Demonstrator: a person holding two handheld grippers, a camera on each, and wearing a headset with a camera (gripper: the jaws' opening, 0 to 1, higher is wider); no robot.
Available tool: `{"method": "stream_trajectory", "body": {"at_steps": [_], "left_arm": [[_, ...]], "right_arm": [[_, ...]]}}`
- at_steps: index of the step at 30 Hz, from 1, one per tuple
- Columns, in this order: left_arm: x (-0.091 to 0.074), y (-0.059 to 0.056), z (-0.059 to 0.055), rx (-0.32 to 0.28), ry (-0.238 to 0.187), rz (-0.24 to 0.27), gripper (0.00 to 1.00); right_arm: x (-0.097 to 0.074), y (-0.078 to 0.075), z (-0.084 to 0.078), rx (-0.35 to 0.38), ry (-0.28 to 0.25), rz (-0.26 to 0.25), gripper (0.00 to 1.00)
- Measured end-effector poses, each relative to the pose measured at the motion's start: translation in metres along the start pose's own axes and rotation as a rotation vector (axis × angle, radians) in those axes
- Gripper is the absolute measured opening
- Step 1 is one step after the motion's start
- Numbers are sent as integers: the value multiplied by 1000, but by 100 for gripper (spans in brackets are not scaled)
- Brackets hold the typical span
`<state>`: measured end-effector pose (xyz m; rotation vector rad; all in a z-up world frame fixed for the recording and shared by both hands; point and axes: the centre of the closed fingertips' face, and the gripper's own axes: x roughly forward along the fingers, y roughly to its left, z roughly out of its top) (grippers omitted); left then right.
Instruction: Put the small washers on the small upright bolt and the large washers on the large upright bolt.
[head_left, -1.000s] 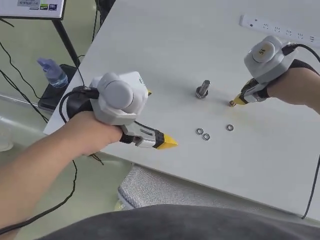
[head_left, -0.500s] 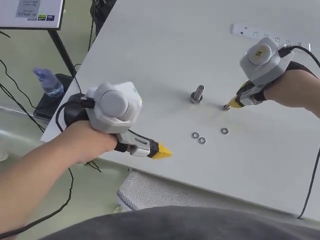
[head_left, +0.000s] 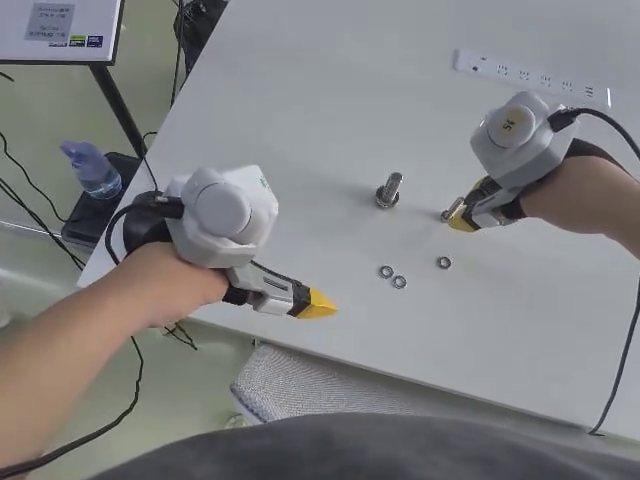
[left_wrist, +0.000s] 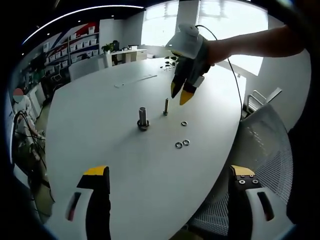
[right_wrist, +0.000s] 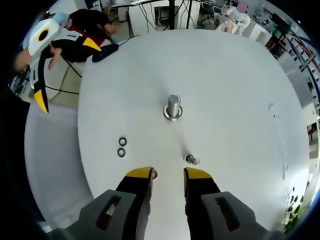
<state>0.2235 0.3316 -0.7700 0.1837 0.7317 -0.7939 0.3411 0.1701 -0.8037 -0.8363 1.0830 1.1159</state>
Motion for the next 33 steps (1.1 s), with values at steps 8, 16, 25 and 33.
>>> {"method": "stream_trajectory", "body": {"at_steps": [8,16,25,33], "left_arm": [[-1,-1,-4,-3,8,-3,98],[-1,-2,-4,-5,7,-2,97],[-2,0,-5,-20,2,14,97],[-3,-1,-3,-9,6,4,96]], "right_arm": [[-1,13,-11,-1,10,8,26],[0,30,-21,11,12,31,26],[6,37,-24,18,9,36,27],[19,33,-25,30,13,31,26]]}}
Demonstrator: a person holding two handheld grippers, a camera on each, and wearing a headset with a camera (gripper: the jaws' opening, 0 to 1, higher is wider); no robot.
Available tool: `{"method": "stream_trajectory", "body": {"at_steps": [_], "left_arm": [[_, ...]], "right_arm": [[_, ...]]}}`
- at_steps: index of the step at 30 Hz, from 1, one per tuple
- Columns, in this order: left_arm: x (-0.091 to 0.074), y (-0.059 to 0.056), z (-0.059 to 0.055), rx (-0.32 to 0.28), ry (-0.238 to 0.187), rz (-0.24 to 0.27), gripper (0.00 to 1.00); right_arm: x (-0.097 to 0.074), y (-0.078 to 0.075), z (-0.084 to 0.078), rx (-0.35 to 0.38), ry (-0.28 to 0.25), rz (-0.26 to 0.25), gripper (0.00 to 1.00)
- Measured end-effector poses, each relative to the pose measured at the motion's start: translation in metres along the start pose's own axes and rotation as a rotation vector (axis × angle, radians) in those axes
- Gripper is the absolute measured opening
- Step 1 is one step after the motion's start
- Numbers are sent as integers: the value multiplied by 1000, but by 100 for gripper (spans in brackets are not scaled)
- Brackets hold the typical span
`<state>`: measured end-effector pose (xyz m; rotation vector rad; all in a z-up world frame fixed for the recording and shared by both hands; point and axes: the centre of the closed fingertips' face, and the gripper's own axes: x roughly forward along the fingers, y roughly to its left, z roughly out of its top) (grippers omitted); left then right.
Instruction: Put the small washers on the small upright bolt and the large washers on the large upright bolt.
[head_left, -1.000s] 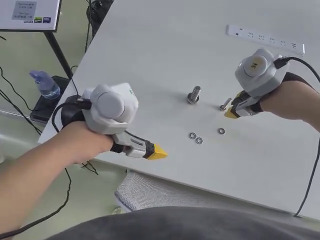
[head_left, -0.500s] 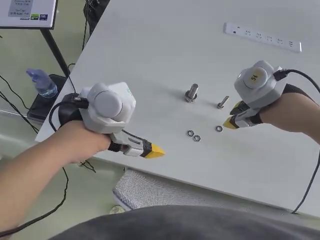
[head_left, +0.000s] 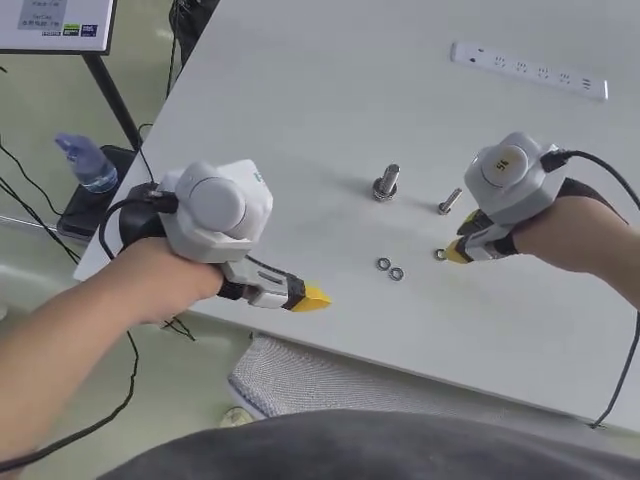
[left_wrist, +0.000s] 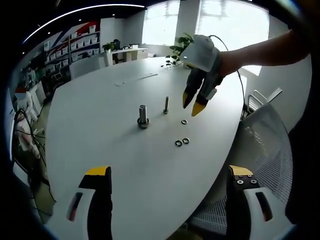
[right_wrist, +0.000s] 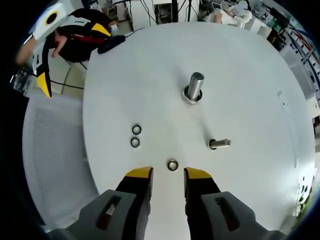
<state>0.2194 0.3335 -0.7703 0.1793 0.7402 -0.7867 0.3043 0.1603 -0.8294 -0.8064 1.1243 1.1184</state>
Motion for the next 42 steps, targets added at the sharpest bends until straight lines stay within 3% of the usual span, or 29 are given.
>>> {"method": "stream_trajectory", "body": {"at_steps": [18,21,42], "left_arm": [[-1,0,0,12,13,-11,90],[-4,2,4,12,-4,-6,90],[0,-2,0,14,10,-18,88]], "right_arm": [[28,-5,-8,14,16,-34,25],[31,-5,-11,16,24,-33,24],[37,-6,-14,22,21,-56,20]]}}
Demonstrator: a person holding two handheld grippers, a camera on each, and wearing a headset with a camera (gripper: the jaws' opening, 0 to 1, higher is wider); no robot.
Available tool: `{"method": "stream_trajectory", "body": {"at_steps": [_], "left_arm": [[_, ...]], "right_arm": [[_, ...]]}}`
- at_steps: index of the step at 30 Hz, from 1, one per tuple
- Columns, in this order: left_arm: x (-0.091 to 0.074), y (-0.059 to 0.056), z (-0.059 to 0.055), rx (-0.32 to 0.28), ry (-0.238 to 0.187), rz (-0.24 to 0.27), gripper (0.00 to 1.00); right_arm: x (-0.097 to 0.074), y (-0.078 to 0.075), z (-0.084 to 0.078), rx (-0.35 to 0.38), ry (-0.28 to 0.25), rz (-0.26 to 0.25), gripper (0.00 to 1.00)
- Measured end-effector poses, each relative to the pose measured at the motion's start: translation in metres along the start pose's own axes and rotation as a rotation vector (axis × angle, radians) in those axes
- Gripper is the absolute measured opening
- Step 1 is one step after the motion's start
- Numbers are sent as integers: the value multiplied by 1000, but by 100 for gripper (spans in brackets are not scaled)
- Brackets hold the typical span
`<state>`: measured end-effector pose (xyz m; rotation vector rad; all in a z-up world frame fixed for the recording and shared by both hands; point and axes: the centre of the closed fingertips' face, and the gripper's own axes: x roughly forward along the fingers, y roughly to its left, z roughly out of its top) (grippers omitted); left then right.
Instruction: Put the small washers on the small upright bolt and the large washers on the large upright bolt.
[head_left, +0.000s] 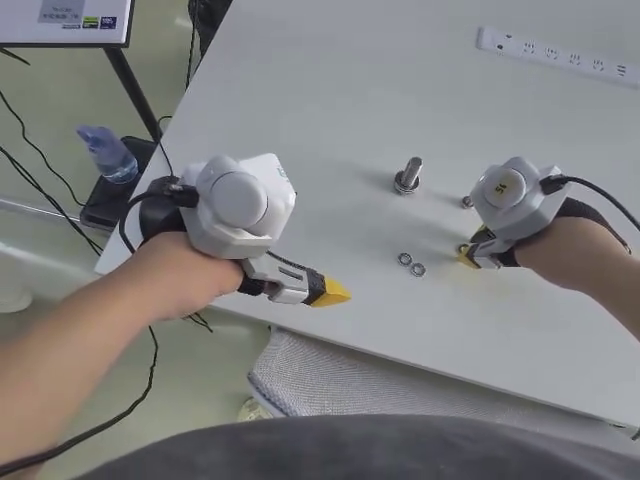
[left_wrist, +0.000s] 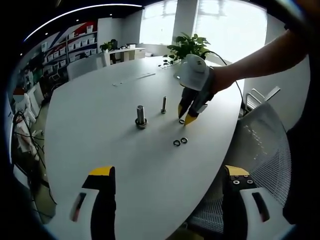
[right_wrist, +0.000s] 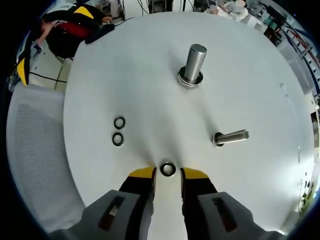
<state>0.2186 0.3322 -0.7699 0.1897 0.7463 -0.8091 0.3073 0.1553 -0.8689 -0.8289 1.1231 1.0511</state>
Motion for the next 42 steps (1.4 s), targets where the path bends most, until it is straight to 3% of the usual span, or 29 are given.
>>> {"method": "stream_trajectory", "body": {"at_steps": [5,21,42], "left_arm": [[0,2,2,-6,-8,4,88],[1,2,2,-8,-6,5,87],[0,0,1,-11,3,9,86]], "right_arm": [[0,2,0,-9,2,-2,15],[1,2,1,9,21,-1,13],[0,1,-1,41,4,19,12]]}}
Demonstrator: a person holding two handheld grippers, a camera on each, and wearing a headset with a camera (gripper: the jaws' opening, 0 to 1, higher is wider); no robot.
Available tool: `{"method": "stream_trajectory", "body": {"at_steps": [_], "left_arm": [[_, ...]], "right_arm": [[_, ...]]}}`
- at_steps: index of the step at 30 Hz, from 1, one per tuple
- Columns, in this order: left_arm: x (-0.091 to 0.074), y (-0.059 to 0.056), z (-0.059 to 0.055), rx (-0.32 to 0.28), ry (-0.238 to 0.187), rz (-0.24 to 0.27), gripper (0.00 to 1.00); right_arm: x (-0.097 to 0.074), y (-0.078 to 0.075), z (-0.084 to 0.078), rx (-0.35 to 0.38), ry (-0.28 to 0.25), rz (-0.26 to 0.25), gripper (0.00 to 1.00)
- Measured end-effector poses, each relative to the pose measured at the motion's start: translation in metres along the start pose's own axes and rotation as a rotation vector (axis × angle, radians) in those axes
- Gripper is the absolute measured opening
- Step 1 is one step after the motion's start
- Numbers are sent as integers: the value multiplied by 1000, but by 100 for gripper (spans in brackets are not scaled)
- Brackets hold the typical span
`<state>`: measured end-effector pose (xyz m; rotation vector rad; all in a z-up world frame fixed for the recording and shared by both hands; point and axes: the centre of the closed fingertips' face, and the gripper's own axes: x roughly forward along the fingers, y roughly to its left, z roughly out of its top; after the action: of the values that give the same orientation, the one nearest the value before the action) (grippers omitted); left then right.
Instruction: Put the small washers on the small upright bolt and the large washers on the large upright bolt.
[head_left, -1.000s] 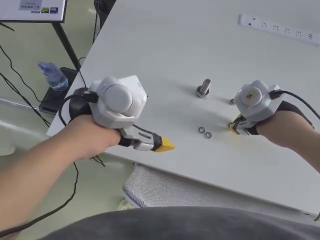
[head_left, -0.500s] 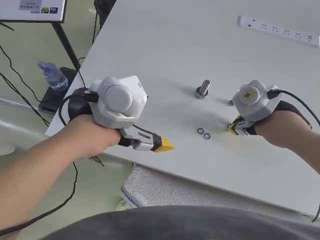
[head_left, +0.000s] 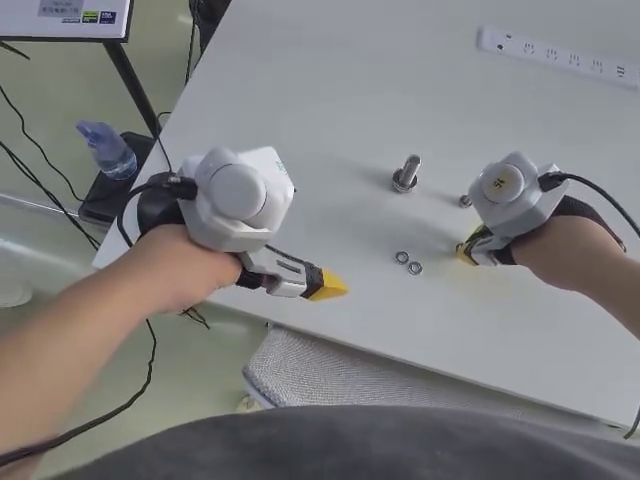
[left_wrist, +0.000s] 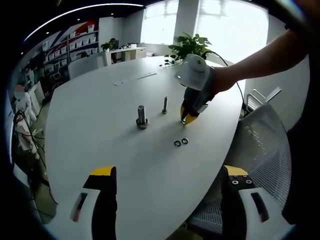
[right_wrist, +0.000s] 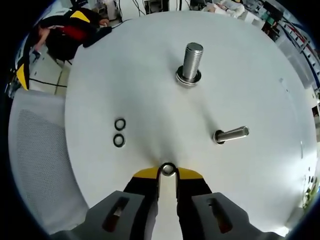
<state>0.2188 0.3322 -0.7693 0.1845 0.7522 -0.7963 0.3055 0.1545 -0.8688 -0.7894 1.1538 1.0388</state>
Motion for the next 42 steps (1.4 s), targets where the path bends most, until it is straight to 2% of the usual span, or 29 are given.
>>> {"method": "stream_trajectory", "body": {"at_steps": [4,14,20,26,31,37,42], "left_arm": [[0,0,0,2,1,1,86],[-1,-1,5,9,-3,2,86],[-2,1,9,7,-14,12,91],[-2,-1,8,4,-7,5,92],[-2,-3,7,-5,-10,5,93],[-2,-5,2,-2,4,-1,93],[-5,1,3,-13,6,4,91]], "right_arm": [[1,-4,-2,2,0,0,12],[-18,-5,-1,24,-4,3,12],[-27,-10,1,15,-13,-6,12],[-30,-20,-3,21,-3,-5,12],[-39,-25,0,36,-19,-10,12],[-44,-33,2,32,-10,-15,12],[-47,-40,6,32,-16,-19,12]]}}
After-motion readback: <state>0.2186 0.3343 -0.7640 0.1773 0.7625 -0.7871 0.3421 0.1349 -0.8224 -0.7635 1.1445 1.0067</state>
